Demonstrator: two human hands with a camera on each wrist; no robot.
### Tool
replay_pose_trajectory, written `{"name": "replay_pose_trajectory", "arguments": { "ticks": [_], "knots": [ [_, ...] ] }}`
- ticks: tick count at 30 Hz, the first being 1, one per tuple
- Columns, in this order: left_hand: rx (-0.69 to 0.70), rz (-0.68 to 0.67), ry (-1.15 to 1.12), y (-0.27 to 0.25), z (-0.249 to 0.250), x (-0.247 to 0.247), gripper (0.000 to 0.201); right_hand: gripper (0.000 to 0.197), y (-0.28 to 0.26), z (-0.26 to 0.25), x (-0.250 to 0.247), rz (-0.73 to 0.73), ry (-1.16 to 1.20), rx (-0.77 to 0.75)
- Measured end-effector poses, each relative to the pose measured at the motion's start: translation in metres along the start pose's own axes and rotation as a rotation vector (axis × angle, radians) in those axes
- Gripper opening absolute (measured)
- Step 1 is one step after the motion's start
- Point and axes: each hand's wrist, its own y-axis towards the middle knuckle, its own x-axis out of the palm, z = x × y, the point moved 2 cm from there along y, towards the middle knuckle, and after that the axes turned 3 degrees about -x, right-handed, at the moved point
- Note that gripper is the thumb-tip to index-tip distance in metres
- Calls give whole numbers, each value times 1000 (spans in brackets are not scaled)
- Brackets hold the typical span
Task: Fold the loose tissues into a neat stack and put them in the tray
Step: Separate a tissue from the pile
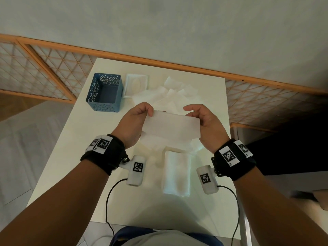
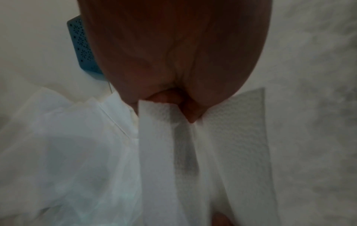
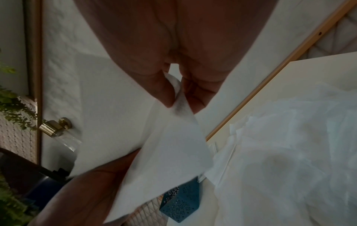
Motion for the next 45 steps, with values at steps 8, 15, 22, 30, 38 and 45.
{"name": "replay_pose_trajectory", "arguments": {
  "ticks": [8,15,22,30,38,45],
  "knots": [
    [47,2,308,0,11,-7,46,46,3,2,-7,105,-119,-2],
    [-61,14,303,0,19,-6,29,54,0,-1,-3,106,-204,2],
    [49,77,452,9,9,-10,29,57,-4,3,-4,44,-243,-60],
    [65,68,455,9,6,-9,22,38,-7,-1,-11,84,-103,-31],
    [125,-42,617,5,12,10,23,33,8,-15,15,-68,-515,-1],
    [115,-40,671,4,4,7,5,17,12,-4,30,-117,-521,54]
  ]
}}
